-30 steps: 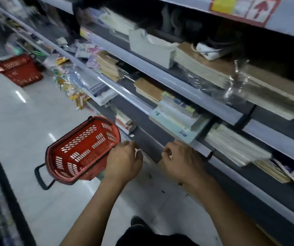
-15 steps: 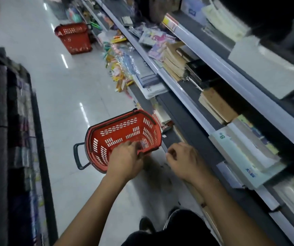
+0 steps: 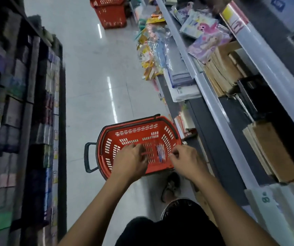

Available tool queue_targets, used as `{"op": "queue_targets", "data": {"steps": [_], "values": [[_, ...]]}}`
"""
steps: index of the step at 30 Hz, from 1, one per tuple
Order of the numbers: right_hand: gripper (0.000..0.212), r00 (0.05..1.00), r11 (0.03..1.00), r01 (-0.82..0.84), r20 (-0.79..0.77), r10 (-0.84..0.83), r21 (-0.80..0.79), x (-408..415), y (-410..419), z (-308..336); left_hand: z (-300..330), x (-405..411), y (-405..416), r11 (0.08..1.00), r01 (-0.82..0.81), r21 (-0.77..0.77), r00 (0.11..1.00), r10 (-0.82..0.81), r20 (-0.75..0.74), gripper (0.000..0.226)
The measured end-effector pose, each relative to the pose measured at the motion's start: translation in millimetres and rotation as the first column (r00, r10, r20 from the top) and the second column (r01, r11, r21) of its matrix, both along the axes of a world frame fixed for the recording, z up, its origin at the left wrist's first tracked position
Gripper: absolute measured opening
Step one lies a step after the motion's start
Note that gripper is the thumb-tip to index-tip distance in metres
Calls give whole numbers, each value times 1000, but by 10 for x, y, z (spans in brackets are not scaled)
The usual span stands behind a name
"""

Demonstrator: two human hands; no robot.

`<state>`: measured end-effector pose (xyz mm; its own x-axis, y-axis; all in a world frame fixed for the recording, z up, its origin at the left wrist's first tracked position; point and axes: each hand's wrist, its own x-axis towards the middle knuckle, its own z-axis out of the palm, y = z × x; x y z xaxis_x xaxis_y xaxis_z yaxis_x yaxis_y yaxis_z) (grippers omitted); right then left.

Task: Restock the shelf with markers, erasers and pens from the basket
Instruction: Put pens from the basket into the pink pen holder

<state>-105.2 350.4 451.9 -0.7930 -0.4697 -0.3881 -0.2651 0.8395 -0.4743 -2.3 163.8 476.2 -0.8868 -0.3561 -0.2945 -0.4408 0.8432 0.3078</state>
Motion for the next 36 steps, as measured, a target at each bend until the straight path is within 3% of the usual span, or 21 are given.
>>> {"op": "queue_targets", "data": {"steps": [7, 12, 18, 21, 28, 33, 36], "values": [[13, 976, 986, -143, 176, 125, 89, -483, -442, -645, -430, -478, -235, 993, -116, 27, 989, 113, 95, 31], [11, 944, 991, -99, 324, 65, 88, -563, -622, -1197, -1017, -665, -416, 984, -163, 74, 978, 151, 141, 28], [7, 915, 981, -73, 405, -7, 182, -677, -841, -2221, -2174, -856, -651, 945, -240, 220, 952, 186, 242, 22], [20, 918, 965, -110, 397, 6, 240, -802, -1023, -2894, -2841, -910, -741, 898, -348, 270, 923, 278, 267, 22], [20, 938, 899, -37, 325, -119, 436, -1052, -1295, -4391, -4127, -1129, -813, 723, -563, 401, 819, 421, 390, 22], [16, 981, 832, 8, 157, -114, 554, -923, -1311, -5066, -4841, -1124, -781, 578, -682, 448, 730, 509, 456, 15], [19, 993, 832, 40, 68, -93, 553, -774, -1278, -5298, -5071, -1033, -771, 539, -712, 450, 702, 541, 463, 19]]}}
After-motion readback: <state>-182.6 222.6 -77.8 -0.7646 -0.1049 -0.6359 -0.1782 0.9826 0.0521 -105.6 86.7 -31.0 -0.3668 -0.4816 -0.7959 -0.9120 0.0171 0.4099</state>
